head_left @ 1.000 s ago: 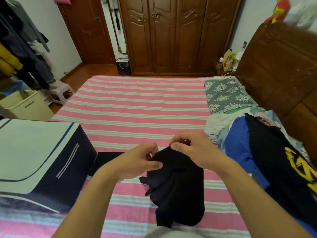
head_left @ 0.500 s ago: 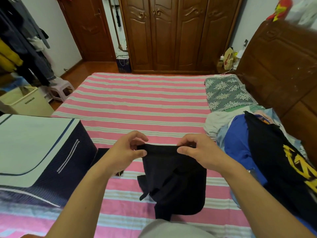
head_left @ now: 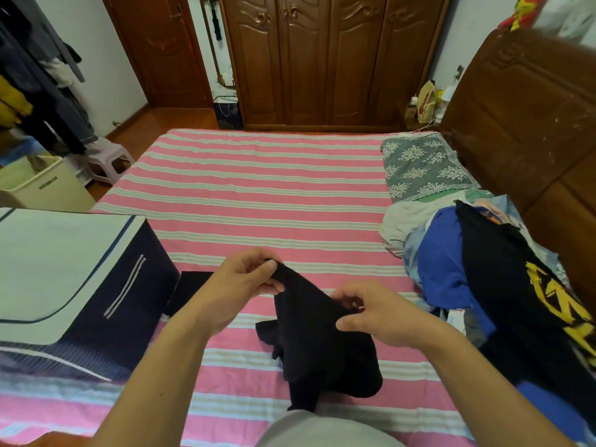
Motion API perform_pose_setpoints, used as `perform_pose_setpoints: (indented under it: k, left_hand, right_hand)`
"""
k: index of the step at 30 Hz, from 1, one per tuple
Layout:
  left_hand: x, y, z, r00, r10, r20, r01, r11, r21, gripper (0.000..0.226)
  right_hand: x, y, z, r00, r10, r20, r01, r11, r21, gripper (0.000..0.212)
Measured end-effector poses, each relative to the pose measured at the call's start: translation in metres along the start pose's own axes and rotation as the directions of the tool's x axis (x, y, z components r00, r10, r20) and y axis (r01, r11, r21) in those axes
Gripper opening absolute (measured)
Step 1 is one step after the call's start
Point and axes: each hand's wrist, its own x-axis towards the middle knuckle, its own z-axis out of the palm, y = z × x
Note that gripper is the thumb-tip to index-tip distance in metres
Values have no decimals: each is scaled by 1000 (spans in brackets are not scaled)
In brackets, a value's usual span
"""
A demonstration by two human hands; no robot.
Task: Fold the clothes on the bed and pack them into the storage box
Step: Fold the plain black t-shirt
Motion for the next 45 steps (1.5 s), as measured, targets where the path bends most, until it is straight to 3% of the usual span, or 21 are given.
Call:
perform_pose_setpoints:
  k: [3, 6, 10, 12, 13, 17, 20, 23, 25, 26, 27, 29, 31, 33, 35, 38, 40, 42, 45]
  left_hand:
    - [-1, 0, 5, 997, 40, -69, -27, 983, 183, 6]
    - [1, -2, 3, 989, 37, -146, 8, 955, 296, 8]
    - [4, 2, -7, 993, -35, -109, 61, 967, 245, 14]
    - [4, 8, -11, 996, -58, -63, 73, 959, 275, 10]
    - [4, 9, -12, 997, -69, -40, 78, 951, 299, 8]
    - [1, 14, -17, 991, -127, 44, 102, 923, 370, 33]
    - [-1, 19, -21, 992, -126, 18, 100, 863, 496, 34]
    - [1, 20, -16, 994, 6, -107, 67, 737, 672, 20]
    - [0, 22, -9, 982, 117, -147, 28, 683, 730, 13]
    - [1, 26, -7, 973, 174, -151, -2, 659, 752, 11]
    - [0, 32, -8, 961, 229, -155, -28, 638, 770, 11]
    - [2, 48, -14, 926, 340, -161, -78, 592, 802, 14]
    - [6, 63, -24, 886, 432, -170, -103, 540, 835, 17]
    - [12, 72, -31, 843, 502, -194, -105, 508, 855, 17]
    - [18, 78, -40, 784, 550, -287, -95, 564, 821, 19]
    - [32, 81, -73, 701, 492, -516, -36, 748, 663, 22]
    - [43, 75, -101, 668, 368, -647, -1, 870, 494, 24]
    - [51, 65, -120, 678, 238, -696, 42, 932, 360, 26]
    - [59, 53, -134, 660, 142, -738, 12, 980, 200, 28]
  right_hand:
    - [-1, 2, 11, 1000, 26, 10, -27, 999, 21, 22]
    - [-1, 2, 21, 997, 54, 63, -64, 983, 169, 28]
    - [0, 8, 42, 984, 56, 169, -122, 903, 411, 30]
    - [3, 10, 52, 980, 78, 181, -153, 879, 452, 28]
    - [5, 10, 55, 980, 95, 177, -164, 888, 430, 27]
    - [10, 5, 58, 977, 169, 129, -195, 952, 235, 12]
    - [15, 0, 51, 975, 177, -131, -162, 980, 115, 12]
    - [20, -5, 44, 912, 134, -387, -67, 981, 181, 16]
    - [26, -8, 38, 847, 16, -532, 57, 991, 121, 12]
    - [29, -7, 32, 808, -107, -579, 122, 992, -12, 8]
    - [33, -4, 24, 786, -247, -567, 172, 968, -183, 3]
    - [43, 9, 7, 807, -432, -402, 216, 850, -480, 11]
    - [51, 22, -8, 868, -406, -287, 198, 812, -549, 11]
    - [61, 30, -10, 926, -271, -265, 87, 832, -547, 6]
    - [73, 45, -9, 958, -19, -286, -146, 827, -543, 18]
    - [75, 71, -23, 855, 224, -468, -436, 799, -413, 27]
    - [67, 81, -40, 755, 219, -618, -519, 776, -359, 20]
    - [62, 82, -58, 658, 100, -746, -531, 765, -366, 5]
    - [63, 76, -85, 573, 44, -818, -581, 726, -368, 14]
